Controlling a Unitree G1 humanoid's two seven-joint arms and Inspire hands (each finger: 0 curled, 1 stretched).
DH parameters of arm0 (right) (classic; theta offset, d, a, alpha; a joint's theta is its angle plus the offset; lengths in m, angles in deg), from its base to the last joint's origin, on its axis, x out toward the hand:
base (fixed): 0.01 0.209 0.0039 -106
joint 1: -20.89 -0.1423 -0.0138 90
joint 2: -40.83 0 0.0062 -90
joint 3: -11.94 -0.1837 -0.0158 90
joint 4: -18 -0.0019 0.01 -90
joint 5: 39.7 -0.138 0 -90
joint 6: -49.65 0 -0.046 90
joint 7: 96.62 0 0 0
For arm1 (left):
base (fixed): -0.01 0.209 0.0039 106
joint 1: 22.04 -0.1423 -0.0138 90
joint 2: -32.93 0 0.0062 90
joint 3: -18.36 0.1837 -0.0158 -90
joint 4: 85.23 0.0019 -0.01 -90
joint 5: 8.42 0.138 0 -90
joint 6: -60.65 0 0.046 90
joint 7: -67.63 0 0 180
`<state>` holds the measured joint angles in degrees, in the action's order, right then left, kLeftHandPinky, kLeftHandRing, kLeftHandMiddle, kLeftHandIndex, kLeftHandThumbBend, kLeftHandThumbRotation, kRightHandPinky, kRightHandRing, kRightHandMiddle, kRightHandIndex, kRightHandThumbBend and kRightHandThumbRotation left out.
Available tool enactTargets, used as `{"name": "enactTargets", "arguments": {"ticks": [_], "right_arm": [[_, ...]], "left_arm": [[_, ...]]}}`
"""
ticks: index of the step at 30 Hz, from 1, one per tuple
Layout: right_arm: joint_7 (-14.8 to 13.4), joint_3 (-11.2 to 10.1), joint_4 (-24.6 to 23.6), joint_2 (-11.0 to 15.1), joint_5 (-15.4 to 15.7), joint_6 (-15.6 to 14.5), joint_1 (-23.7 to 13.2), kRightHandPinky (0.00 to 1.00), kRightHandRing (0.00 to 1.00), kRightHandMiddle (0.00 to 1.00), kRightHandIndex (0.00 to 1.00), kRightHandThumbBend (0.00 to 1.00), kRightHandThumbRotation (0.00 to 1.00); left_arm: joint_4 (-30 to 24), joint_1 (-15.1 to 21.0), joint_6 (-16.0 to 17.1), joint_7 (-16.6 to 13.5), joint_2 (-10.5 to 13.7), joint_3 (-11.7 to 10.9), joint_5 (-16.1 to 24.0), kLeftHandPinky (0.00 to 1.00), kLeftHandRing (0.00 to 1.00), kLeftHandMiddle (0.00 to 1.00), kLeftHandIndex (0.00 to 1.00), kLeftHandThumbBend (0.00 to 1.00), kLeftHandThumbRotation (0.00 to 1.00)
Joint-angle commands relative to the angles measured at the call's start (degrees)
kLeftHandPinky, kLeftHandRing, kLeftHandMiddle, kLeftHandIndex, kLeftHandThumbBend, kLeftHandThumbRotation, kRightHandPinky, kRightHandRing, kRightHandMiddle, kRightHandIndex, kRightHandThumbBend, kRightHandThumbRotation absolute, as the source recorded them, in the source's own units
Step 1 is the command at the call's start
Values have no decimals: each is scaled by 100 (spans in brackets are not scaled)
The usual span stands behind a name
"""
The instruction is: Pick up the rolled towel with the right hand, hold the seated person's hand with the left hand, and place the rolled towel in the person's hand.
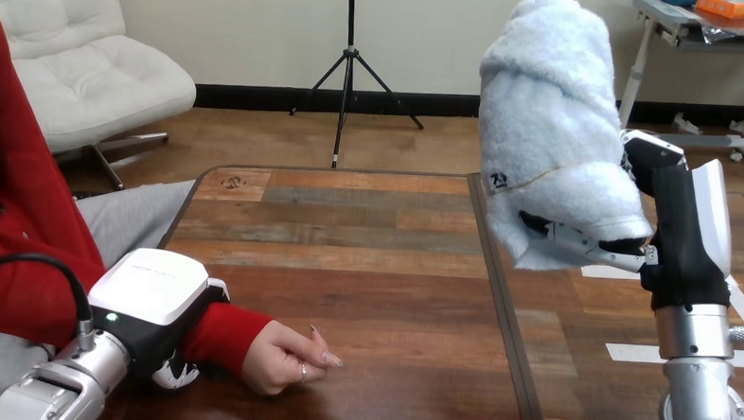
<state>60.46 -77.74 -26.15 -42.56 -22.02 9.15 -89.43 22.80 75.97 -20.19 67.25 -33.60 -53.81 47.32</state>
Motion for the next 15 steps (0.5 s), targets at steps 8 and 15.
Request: {"name": "enactTargets", "arguments": {"ticks": [8,15], "right_arm": [[-46,-238,-380,-30,-108,201,-250,29,34,40,45,72,0],[-28,-263,-391,-47,-120,190,-259,27,33,40,44,72,0]], "left_arm": [[78,277,8,386,41,71,-246,68,70,71,67,93,0],[69,321,40,704,45,74,-439,69,70,71,65,92,0]]}}
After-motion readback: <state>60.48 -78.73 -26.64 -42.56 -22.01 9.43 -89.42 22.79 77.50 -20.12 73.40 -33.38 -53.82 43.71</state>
